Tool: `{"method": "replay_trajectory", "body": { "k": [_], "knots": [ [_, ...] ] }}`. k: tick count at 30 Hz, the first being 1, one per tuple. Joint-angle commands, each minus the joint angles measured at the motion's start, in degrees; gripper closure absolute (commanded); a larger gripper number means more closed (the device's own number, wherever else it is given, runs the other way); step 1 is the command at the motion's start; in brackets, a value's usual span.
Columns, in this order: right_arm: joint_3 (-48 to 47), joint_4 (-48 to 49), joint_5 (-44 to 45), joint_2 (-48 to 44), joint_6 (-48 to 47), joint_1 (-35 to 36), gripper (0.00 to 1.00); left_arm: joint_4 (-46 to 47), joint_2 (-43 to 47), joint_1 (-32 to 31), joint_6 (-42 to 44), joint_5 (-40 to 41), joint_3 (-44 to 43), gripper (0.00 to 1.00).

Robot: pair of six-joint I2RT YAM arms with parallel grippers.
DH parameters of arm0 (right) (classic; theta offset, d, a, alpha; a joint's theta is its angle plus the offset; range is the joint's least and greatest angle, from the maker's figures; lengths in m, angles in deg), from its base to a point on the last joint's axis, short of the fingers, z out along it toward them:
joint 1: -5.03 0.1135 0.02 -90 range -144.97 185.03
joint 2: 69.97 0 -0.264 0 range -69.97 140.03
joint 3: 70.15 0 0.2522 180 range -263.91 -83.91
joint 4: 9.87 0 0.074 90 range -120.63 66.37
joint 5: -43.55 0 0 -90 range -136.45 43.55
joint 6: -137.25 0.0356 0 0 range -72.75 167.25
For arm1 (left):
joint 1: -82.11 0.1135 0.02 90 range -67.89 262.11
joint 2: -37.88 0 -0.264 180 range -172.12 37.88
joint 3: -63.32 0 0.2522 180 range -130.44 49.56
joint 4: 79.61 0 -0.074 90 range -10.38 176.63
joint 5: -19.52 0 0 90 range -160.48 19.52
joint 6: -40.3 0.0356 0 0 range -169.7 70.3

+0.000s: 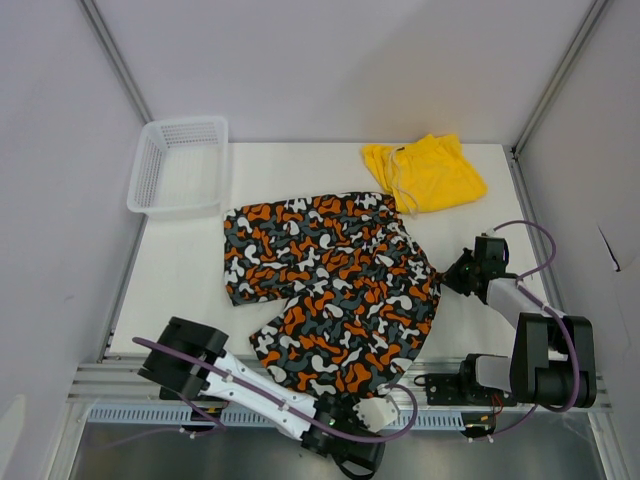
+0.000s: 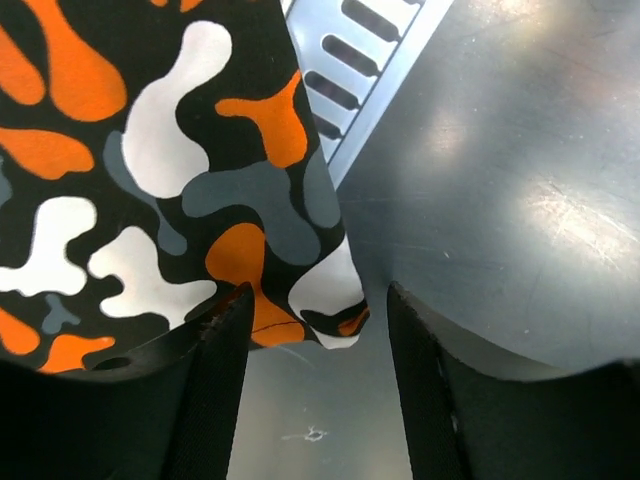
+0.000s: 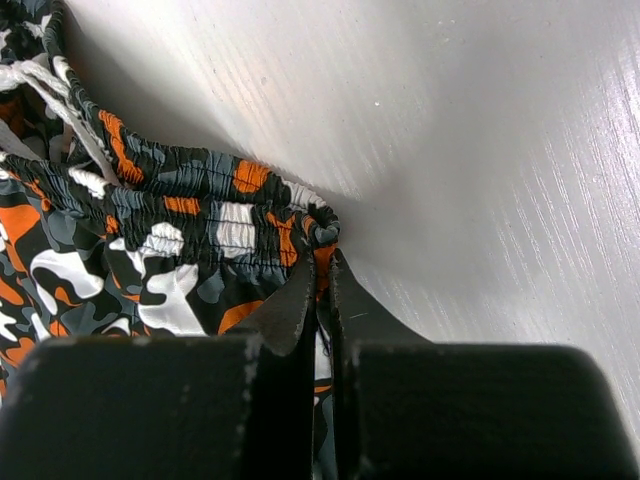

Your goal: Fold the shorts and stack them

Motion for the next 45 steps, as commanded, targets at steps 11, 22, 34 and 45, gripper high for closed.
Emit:
{"method": "replay_trajectory", "body": {
  "k": [11,22,34,45],
  "knots": [
    [-0.15,0.31,-0.26,-1.14,-1.08,-0.21,1.0,-0.78,-2.98,-0.27,0.92,0.12,-2.67,0.68],
    [-8.94,-24.0,5.71,-11.16,0.23,-0.21,1.0,-6.84,1.75,-1.41,0.57,-0.15,-9.33,1.0],
    [-28.36,-42.23,5.45,-7.56,4.62,0.41,1.0,-13.6,30.13,5.59,-4.53,-0.33,-3.73,1.0],
    [-44.44,-38.12,2.55,0.69,15.16,3.57,1.0,-22.58,52.74,31.17,7.05,-0.67,-3.02,1.0]
  ]
}}
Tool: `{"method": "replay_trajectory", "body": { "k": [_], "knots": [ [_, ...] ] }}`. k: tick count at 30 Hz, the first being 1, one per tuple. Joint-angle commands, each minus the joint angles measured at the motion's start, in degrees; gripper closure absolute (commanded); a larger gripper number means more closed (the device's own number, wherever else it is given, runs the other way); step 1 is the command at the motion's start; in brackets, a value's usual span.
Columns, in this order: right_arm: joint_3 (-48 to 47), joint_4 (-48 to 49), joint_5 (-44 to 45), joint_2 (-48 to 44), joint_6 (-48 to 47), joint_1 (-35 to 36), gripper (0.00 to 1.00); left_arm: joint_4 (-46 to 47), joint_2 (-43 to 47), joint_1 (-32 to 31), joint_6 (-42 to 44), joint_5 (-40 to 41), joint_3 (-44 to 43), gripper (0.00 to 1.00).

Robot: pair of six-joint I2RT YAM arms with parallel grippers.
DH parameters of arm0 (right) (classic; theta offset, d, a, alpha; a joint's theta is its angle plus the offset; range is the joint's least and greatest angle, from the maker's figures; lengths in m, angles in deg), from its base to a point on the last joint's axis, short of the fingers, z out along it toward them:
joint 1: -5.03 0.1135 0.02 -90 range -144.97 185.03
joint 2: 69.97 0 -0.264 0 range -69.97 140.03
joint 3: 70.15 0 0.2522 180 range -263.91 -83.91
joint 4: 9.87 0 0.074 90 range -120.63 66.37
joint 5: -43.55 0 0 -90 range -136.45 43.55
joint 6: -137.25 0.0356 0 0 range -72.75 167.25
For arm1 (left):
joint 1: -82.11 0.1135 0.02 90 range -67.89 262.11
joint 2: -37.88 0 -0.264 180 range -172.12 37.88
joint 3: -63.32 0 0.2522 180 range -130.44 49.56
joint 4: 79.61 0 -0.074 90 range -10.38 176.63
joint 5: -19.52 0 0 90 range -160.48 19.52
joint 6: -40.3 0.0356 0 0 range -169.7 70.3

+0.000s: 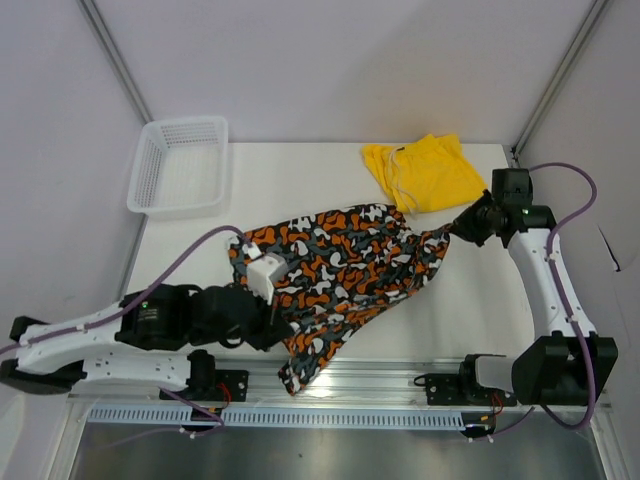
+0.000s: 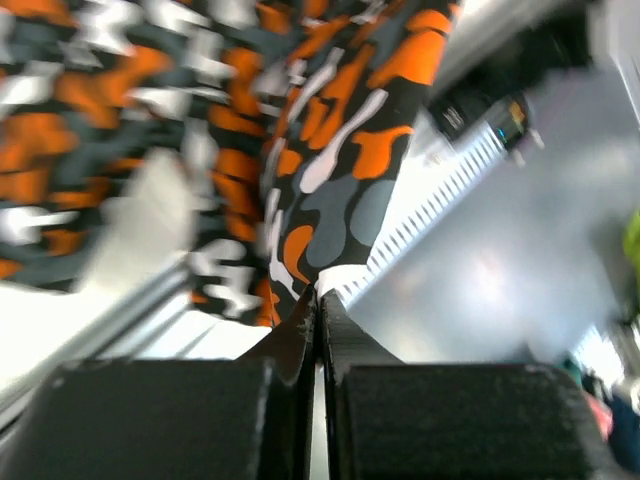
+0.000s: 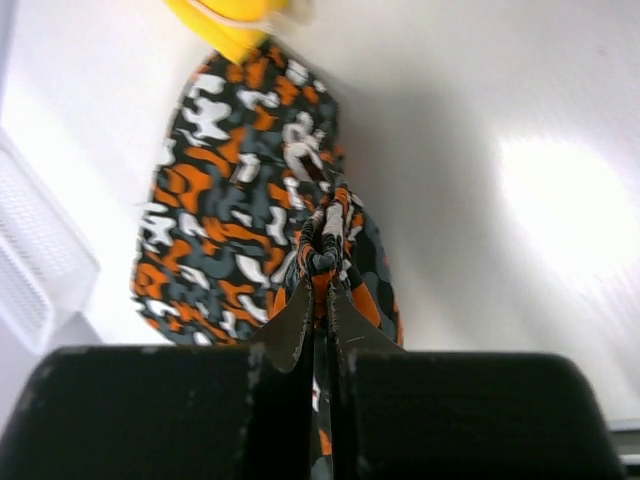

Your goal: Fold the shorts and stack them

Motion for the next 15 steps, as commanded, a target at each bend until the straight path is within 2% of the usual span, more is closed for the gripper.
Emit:
{"method": "replay_trajectory", "body": {
  "k": [1,6,9,11,12,15],
  "knots": [
    [-5.92,3.53,-1.78,2.51,5.38,0.47,1.0,-4.11,1.69,9.64,7.17,-1.26,-2.8,1.0],
    [-7.95,10.98,-3.45,4.98,11.53,0.73,1.0,-3.24,-0.33,24.69,15.6,-4.51,-3.86,1.0],
    [-7.68,15.99,-3.63,5.86,15.04,1.08,1.0,-1.13,-1.56,38.37,20.35,-9.41,-4.39,1.0],
    [-8.03,19.07,-3.45,6.91,16.8,2.66,1.0,0.19,-2.44,43.59,22.38,-12.24,-5.7,1.0],
    [-8.3,20.05,-3.19,7.35,18.2,3.45,1.0,0.37,-2.96,48.23,24.22,-13.56,-6.06,1.0],
    [-10.49,22.07,-1.87,9.9,20.41,5.2,1.0,0.54,-4.72,54.23,26.95,-18.48,-8.34,1.0]
  ]
}}
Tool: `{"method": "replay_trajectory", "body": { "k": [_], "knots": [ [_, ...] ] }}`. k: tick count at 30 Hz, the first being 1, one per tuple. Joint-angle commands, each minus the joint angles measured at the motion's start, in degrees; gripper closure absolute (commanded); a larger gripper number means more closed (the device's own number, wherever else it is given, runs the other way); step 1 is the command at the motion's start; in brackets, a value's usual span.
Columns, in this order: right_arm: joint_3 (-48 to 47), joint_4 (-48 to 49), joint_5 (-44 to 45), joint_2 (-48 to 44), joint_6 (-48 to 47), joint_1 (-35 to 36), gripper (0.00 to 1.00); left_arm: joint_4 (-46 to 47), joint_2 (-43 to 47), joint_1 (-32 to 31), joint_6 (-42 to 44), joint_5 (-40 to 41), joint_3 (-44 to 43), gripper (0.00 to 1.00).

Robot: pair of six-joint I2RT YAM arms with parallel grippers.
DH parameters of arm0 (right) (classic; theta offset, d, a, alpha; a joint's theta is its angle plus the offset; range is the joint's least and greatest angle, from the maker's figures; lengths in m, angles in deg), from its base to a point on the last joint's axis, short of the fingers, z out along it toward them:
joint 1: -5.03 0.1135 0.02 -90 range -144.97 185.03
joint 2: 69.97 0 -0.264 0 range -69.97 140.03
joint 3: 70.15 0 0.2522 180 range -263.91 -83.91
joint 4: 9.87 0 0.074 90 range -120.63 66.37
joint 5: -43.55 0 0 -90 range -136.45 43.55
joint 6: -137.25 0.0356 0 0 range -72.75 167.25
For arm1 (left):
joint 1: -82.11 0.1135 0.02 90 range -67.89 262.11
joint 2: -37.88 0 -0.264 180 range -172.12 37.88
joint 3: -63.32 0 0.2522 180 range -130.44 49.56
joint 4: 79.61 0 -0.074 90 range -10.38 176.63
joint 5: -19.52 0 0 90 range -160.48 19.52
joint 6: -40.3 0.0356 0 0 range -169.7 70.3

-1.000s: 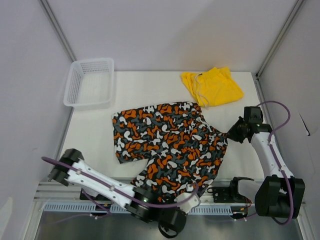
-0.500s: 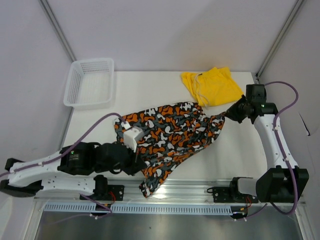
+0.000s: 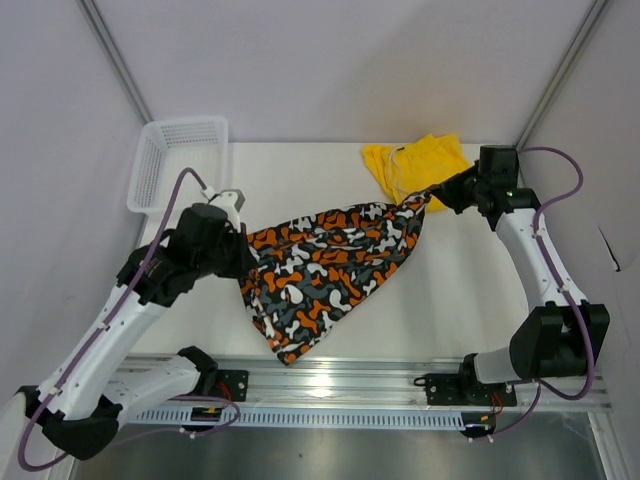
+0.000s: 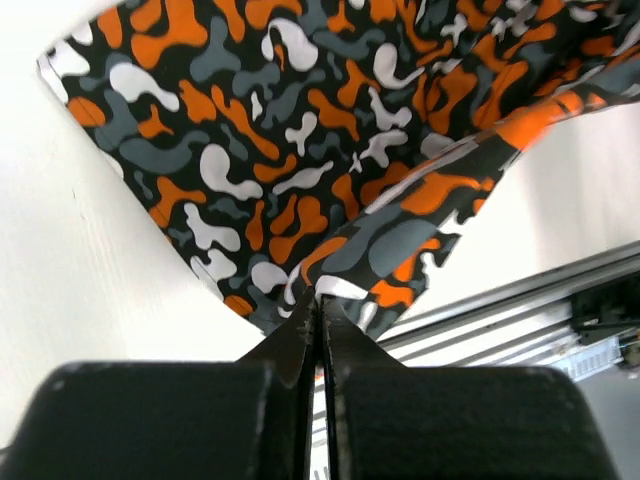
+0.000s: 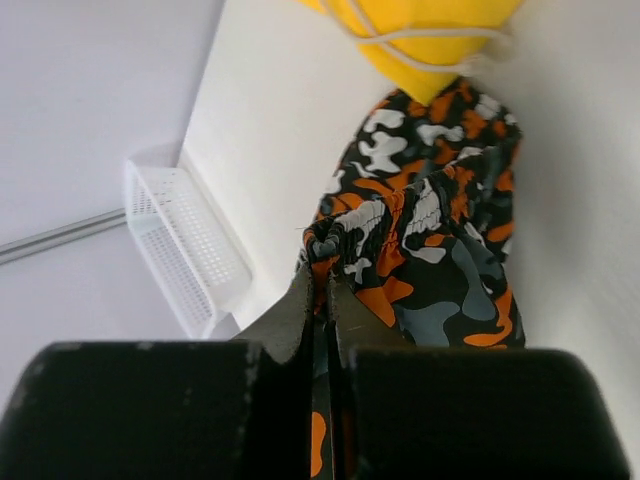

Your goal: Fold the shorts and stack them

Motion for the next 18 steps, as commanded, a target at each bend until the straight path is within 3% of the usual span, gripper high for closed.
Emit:
{"method": "replay_trajectory", "body": {
  "k": [1,9,18],
  "knots": [
    [-4.57,8.0,2.35,2.27,5.29,2.26,1.0,2.25,-0.83,7.94,7.18,-9.22,-5.15,1.0],
    [-7.21,18.2,6.48,10.69,9.95,6.3,1.0,1.63,-6.81,18.42,10.52,-14.06,-11.66,1.0],
    [-12.66,24.79,7.1,22.22,11.18,8.77,1.0,6.81,-10.51,27.03,10.96,-16.44,-4.9,1.0]
  ]
}}
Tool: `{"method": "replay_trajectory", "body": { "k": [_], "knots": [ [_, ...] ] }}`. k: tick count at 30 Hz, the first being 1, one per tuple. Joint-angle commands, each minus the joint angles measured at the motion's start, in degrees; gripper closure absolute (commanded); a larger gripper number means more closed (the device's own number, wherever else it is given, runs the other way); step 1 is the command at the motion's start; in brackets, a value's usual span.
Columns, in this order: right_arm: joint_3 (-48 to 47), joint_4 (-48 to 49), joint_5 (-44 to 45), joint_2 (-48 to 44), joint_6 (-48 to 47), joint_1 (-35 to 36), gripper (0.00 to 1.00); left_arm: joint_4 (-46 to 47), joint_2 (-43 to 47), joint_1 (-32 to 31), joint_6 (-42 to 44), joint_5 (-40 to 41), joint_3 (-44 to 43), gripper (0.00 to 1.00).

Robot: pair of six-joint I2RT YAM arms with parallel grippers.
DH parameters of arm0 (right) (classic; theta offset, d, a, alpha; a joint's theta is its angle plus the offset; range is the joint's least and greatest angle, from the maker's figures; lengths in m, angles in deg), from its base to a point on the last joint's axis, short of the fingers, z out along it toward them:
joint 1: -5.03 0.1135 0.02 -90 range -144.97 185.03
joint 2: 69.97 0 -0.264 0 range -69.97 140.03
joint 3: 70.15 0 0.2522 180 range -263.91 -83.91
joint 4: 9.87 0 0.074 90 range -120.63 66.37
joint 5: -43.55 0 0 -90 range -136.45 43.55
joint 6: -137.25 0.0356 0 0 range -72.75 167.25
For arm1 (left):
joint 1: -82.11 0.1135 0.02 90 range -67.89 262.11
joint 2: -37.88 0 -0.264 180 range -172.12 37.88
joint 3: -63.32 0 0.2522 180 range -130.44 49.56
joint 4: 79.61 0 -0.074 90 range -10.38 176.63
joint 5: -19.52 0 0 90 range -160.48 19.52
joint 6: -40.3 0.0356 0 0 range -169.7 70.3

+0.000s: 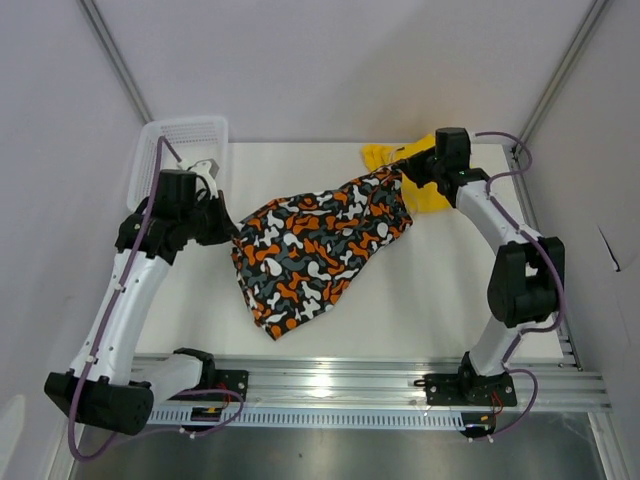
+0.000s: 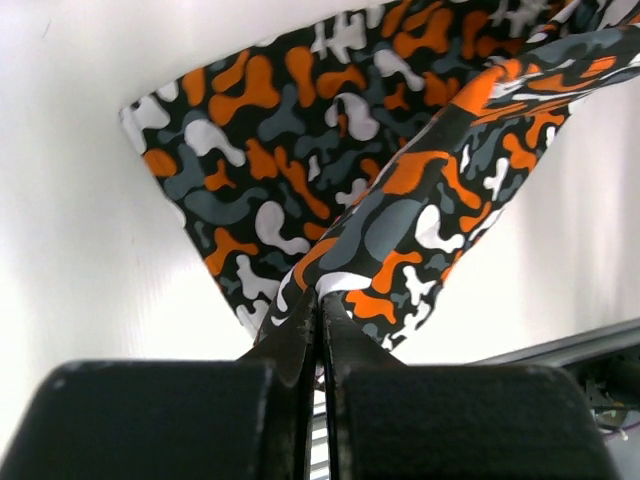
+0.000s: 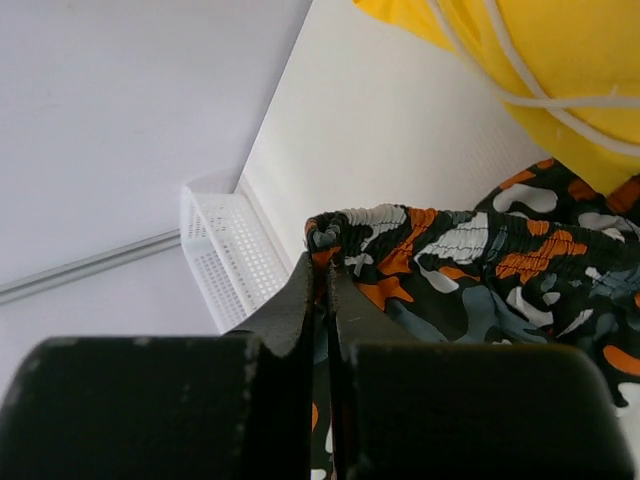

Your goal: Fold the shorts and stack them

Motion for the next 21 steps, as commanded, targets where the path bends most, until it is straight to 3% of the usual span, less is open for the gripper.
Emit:
{"method": "replay_trajectory", "body": {
  "k": [1,6,14,16,17,18,19,21],
  "knots": [
    [-3.87,6.5,1.88,3.43,1.37,0.79,1.0,3.17,-0.26,3.52,1.72,-2.34,2.4,1.0],
    [-7.04,7.65,3.64,8.35,1.98,2.02,1.0,5.45,-3.33,8.27,1.72,-2.35,4.96,1.0],
    [-15.83,5.18,7.85,16.35,1.72,4.57,0.99,11.16,-10.09,9.77,-1.27,-1.2,8.47,1.0],
    [-17.41,4.92,9.16,18.2,1.63,4.92,0.86,12.48,-12.38,9.77,-1.45,-1.38,9.61,0.94],
    [-17.59,5.18,9.61,18.73,1.63,5.27,0.74,12.84,-12.99,9.77,-1.71,-1.38,9.79,0.7],
    [-17.68,5.71,10.66,19.43,1.11,5.36,0.48,13.19,-13.7,9.77,-1.71,-0.94,9.88,0.57],
    [-18.03,5.28,11.54,19.61,0.67,5.54,0.36,13.37,-14.57,9.77,-1.71,-0.94,9.88,0.39],
    [-19.16,4.14,12.86,20.05,-2.22,5.89,0.16,13.45,-14.67,9.77,-1.88,0.02,9.79,0.25]
  ]
}}
